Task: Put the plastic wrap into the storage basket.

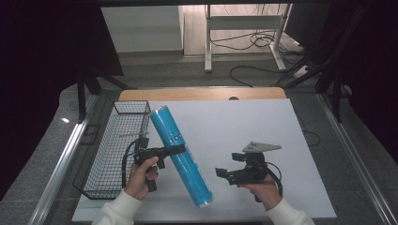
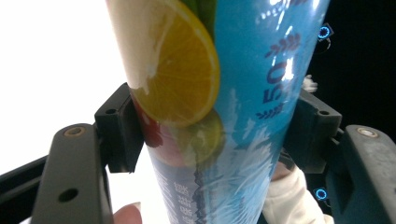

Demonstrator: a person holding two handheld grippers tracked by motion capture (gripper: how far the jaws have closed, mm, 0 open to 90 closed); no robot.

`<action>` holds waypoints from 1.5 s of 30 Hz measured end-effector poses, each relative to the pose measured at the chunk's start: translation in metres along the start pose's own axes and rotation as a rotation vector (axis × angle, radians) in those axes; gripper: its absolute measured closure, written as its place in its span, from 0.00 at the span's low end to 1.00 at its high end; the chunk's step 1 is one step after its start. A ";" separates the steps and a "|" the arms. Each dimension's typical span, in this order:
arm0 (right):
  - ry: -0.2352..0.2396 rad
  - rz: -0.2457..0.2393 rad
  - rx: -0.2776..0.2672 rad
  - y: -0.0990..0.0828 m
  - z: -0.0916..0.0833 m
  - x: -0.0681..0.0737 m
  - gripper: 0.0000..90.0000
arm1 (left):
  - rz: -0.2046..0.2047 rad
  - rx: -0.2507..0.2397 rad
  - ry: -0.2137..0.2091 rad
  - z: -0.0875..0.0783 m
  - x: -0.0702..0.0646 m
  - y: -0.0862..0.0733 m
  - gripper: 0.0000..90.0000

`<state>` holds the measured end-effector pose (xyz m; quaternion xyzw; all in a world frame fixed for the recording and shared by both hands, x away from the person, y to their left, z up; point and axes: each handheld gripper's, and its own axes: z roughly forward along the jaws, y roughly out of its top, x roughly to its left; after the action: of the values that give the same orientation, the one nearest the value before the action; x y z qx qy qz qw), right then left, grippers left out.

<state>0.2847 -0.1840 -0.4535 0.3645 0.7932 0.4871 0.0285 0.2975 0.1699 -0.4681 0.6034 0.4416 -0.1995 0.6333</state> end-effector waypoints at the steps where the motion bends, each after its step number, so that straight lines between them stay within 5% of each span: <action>1: -0.024 -0.001 -0.001 -0.002 -0.005 -0.005 0.06 | 0.003 -0.008 0.004 -0.004 -0.004 0.002 0.35; 11: -0.160 0.019 0.001 -0.017 -0.028 -0.036 0.08 | 0.023 -0.014 0.034 -0.025 -0.019 0.015 0.35; 21: -0.175 0.032 0.006 -0.017 -0.029 -0.043 0.10 | 0.049 -0.042 0.037 -0.050 -0.030 0.031 0.35; 45: -0.255 -0.023 0.082 -0.020 -0.022 -0.046 0.10 | 0.090 -0.118 0.179 -0.127 -0.032 0.066 0.35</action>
<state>0.2983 -0.2339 -0.4718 0.4150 0.8066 0.4036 0.1199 0.2921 0.2933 -0.3888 0.5998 0.4801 -0.0900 0.6338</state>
